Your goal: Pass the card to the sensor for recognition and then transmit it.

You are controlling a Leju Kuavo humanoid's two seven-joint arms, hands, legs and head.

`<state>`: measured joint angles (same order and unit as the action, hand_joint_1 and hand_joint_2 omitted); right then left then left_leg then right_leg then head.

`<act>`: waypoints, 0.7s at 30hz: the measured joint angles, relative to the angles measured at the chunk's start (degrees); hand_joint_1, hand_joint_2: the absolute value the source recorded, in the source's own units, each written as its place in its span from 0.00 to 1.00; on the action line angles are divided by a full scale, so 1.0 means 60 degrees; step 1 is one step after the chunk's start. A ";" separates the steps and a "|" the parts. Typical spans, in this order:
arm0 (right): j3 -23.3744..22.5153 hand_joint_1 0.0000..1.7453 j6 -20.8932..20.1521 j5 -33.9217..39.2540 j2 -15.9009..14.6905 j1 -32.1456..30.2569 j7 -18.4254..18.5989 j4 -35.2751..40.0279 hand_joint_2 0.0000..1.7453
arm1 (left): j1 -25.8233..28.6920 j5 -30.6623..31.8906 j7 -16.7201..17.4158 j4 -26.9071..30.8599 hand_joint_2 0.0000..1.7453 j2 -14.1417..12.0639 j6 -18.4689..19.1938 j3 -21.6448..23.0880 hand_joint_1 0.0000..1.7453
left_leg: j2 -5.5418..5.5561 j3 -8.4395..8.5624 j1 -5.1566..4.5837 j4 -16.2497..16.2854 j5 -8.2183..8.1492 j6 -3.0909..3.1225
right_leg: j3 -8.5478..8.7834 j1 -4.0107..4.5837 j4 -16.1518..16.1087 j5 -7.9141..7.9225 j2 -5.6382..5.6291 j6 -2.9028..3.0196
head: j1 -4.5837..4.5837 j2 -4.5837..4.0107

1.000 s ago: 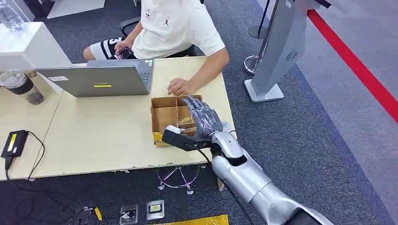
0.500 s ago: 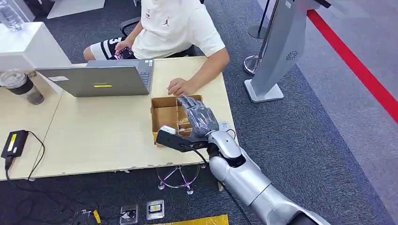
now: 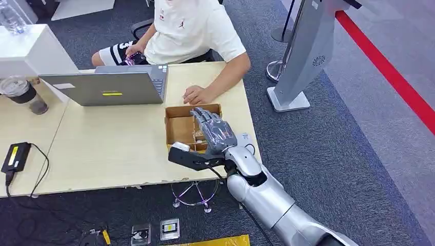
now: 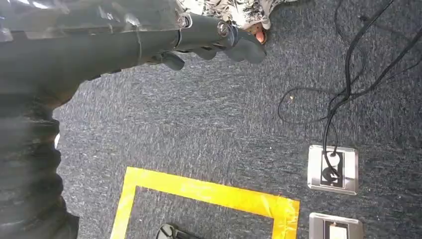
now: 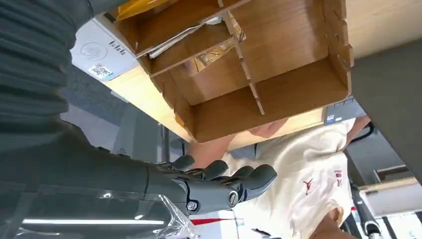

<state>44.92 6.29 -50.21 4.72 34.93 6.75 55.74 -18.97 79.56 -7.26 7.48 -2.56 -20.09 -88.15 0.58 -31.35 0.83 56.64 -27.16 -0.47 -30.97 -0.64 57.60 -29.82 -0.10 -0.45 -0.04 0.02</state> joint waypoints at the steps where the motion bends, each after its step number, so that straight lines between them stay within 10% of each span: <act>1: 0.0004 0.00 0.0026 0.0007 -0.0004 0.0009 0.0007 -0.0066 1.00 | -0.0001 0.0004 0.0000 0.0000 1.00 0.0000 0.0000 0.0000 0.00 | 0.0000 0.0000 0.0000 0.0000 0.0000 0.0000 | 0.0000 0.0000 0.0000 0.0000 0.0000 0.0000 | 0.0000 0.0000; 21: 0.0022 0.00 0.0387 -0.0259 -0.0062 0.0046 0.0160 -0.1418 1.00 | -0.0106 0.0251 0.0080 0.0000 1.00 0.0022 -0.0007 0.0000 0.00 | -0.0007 0.0001 0.0000 0.0000 0.0000 0.0000 | 0.0000 0.0000 0.0000 0.0000 0.0000 0.0000 | 0.0000 0.0000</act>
<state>45.05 8.61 -51.76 4.35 35.21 7.71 47.23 -19.61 81.07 -6.78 7.48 -2.43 -20.13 -88.15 0.54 -31.35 0.83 56.64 -27.16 -0.47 -30.97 -0.64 57.60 -29.82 -0.10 -0.46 -0.04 0.02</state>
